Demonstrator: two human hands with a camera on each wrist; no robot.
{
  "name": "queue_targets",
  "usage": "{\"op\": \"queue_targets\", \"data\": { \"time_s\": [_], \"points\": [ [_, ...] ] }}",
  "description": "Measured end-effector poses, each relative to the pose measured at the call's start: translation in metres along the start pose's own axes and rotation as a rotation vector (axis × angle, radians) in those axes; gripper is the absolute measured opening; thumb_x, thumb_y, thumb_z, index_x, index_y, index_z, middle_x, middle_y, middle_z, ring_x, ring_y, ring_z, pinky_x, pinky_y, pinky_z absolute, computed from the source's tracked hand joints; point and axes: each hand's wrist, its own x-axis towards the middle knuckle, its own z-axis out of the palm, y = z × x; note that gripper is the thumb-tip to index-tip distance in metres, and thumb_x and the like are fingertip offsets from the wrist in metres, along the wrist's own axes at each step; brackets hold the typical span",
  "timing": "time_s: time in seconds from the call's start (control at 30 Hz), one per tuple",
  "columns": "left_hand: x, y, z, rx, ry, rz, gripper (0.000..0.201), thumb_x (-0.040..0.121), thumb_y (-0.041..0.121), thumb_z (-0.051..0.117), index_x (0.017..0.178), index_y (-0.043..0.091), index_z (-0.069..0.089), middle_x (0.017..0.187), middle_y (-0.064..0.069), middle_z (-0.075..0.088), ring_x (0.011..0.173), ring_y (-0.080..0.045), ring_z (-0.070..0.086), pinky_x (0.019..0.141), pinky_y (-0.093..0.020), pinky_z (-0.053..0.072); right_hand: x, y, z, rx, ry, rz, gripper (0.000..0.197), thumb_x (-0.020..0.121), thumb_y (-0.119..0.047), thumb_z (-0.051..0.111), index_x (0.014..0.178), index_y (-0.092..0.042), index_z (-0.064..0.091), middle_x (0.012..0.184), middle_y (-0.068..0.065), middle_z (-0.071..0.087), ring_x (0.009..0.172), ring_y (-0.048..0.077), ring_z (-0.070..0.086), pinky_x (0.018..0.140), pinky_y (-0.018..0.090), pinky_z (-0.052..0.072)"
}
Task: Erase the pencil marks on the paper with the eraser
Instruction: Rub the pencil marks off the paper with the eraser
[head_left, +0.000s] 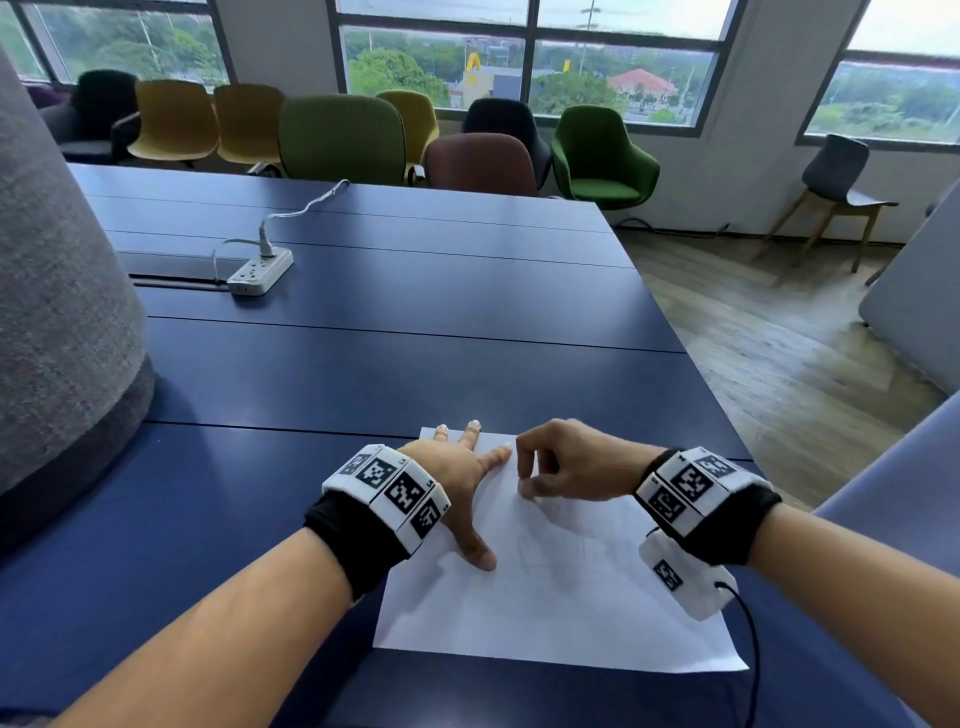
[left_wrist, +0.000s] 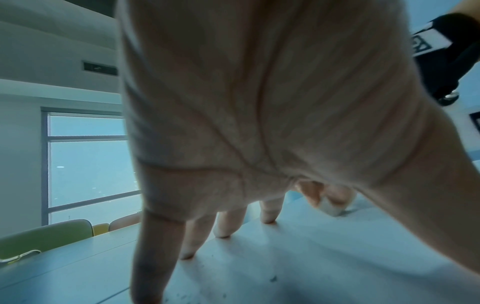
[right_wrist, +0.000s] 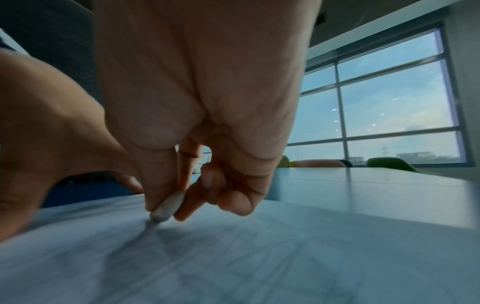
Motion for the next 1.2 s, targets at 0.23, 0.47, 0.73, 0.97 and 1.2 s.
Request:
{"op": "queue_targets", "data": {
  "time_s": [0.23, 0.47, 0.73, 0.97, 1.2],
  "points": [
    [0.001, -0.001, 0.001, -0.009, 0.003, 0.005, 0.137, 0.054, 0.069, 0.082, 0.152, 0.044, -0.009, 0.162, -0.001, -0.02, 0.149, -0.036, -0.009, 0.119, -0.053, 0.015, 0.006, 0.005, -0.009, -0.003, 0.053, 0.065, 0.01, 0.087, -0.027, 0.069, 0.09, -0.019, 0.064, 0.071, -0.012, 0.056, 0.062, 0.005, 0.053, 0.052, 0.012, 0.037],
    [0.0, 0.0, 0.0, -0.003, 0.008, 0.012, 0.137, 0.055, 0.068, 0.082, 0.15, 0.047, -0.014, 0.163, -0.002, -0.02, 0.15, -0.035, -0.008, 0.119, -0.052, 0.017, -0.006, -0.011, 0.002, -0.026, -0.117, -0.036, 0.01, 0.086, -0.03, 0.069, 0.083, -0.028, 0.06, 0.066, -0.013, 0.053, 0.054, -0.001, 0.049, 0.051, 0.009, 0.037],
    [-0.001, 0.0, -0.001, 0.005, -0.003, 0.008, 0.137, 0.055, 0.069, 0.081, 0.151, 0.044, -0.013, 0.162, -0.001, -0.021, 0.15, -0.035, -0.009, 0.118, -0.052, 0.015, -0.011, -0.013, 0.006, 0.0, -0.117, -0.053, 0.012, 0.085, -0.027, 0.07, 0.081, -0.028, 0.059, 0.063, -0.011, 0.052, 0.053, -0.001, 0.05, 0.052, 0.011, 0.038],
    [0.0, 0.001, -0.002, 0.001, -0.006, 0.004, 0.136, 0.056, 0.07, 0.08, 0.152, 0.042, -0.013, 0.162, -0.002, -0.021, 0.149, -0.035, -0.009, 0.117, -0.053, 0.016, -0.009, -0.009, 0.006, -0.002, 0.011, -0.03, 0.013, 0.086, -0.028, 0.07, 0.09, -0.024, 0.059, 0.064, -0.013, 0.053, 0.053, -0.001, 0.05, 0.051, 0.01, 0.034],
    [0.002, 0.001, -0.001, 0.01, -0.001, 0.004, 0.138, 0.055, 0.072, 0.079, 0.152, 0.042, -0.013, 0.162, -0.003, -0.021, 0.149, -0.037, -0.008, 0.118, -0.053, 0.014, -0.019, -0.012, 0.012, 0.015, -0.051, -0.052, 0.016, 0.084, -0.029, 0.072, 0.093, -0.018, 0.064, 0.061, -0.011, 0.053, 0.051, -0.001, 0.05, 0.053, 0.013, 0.038]
  ]
}}
